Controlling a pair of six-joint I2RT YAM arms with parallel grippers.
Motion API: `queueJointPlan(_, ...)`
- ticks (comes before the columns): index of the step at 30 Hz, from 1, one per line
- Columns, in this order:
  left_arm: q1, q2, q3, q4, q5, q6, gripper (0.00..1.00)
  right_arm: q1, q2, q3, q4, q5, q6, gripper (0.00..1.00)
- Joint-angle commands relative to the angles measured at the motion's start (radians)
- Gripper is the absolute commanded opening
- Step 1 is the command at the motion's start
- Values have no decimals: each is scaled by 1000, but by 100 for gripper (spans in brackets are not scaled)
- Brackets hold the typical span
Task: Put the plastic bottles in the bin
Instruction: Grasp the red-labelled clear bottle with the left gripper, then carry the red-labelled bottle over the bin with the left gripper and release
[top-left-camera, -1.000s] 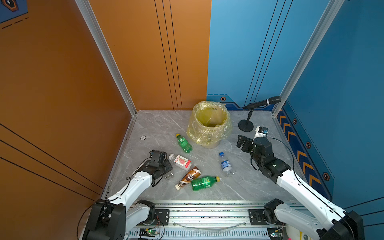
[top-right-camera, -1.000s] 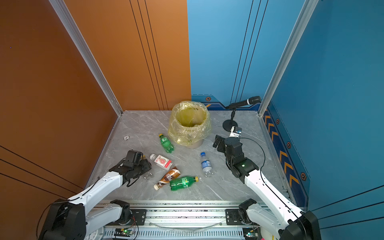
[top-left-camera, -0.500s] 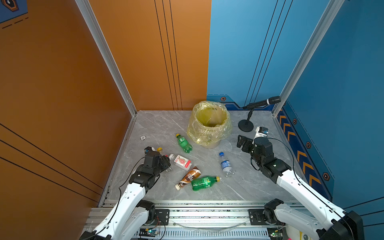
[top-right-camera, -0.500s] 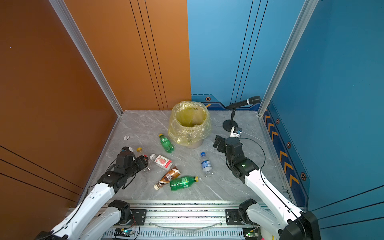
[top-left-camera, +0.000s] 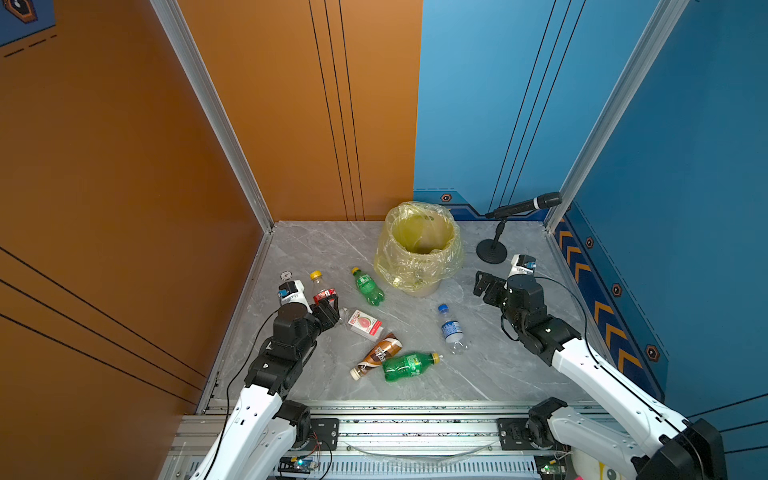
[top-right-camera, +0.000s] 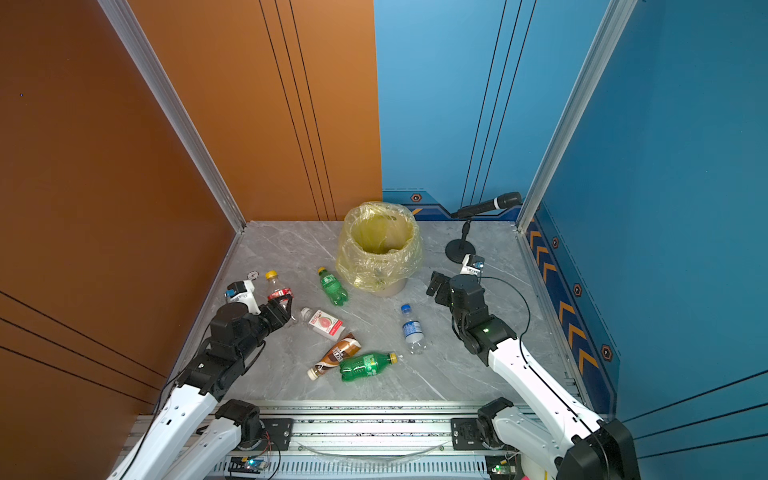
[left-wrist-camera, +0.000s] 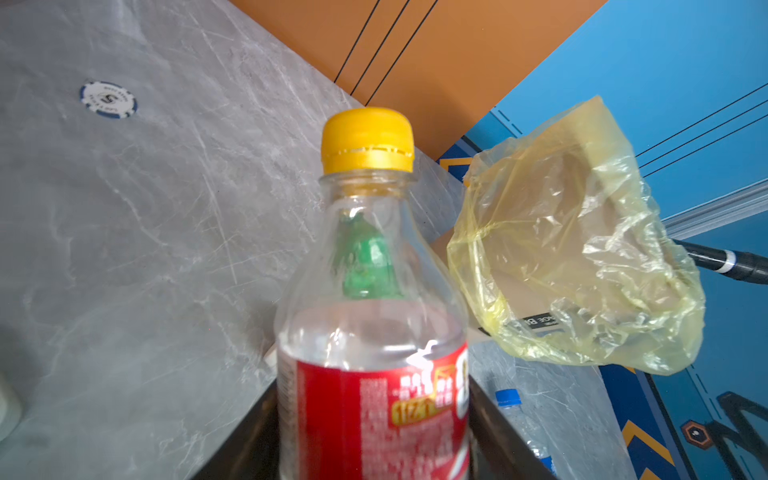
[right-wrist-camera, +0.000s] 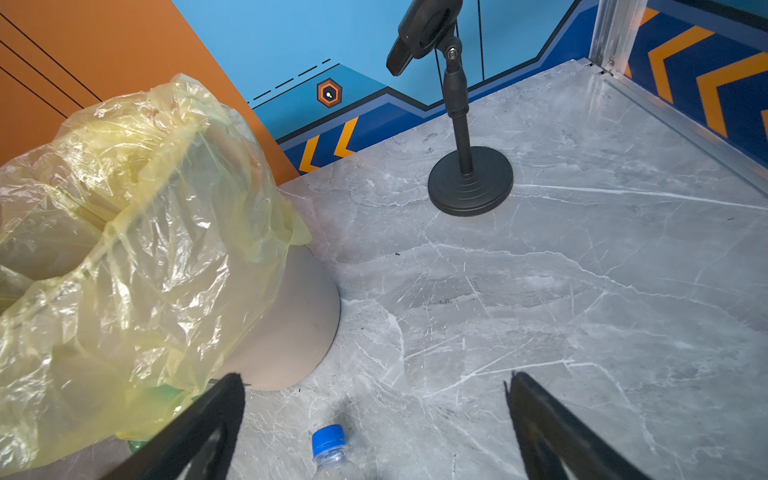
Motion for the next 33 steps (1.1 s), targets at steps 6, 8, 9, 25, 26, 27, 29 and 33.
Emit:
queueJointPlan(6,-79,234,228,218,46,106,60,-14,-12,-13,8,-15,15,100)
queueJointPlan(8,-113,329,309,249,57,132,60,-16,-21,-16,0,-14,15,100)
queueJointPlan(9,-131,371,348,258,65,145,60,-18,-26,-17,-3,-14,16,100)
queueJointPlan(25,-308,1065,1091,149,155,297,58,-56,-138,-62,-66,-11,23,100)
queueJointPlan(26,-309,1093,1120,137,166,296,58,-59,-144,-66,-68,-12,23,100)
queueJointPlan(27,-309,1123,1150,126,179,293,57,-65,-152,-71,-69,-13,22,100)
queueJointPlan(29,-313,1169,1195,107,197,289,57,-75,-163,-79,-73,-19,23,100)
queueJointPlan(33,-321,1216,1236,88,209,287,57,-98,-176,-93,-75,-31,25,100)
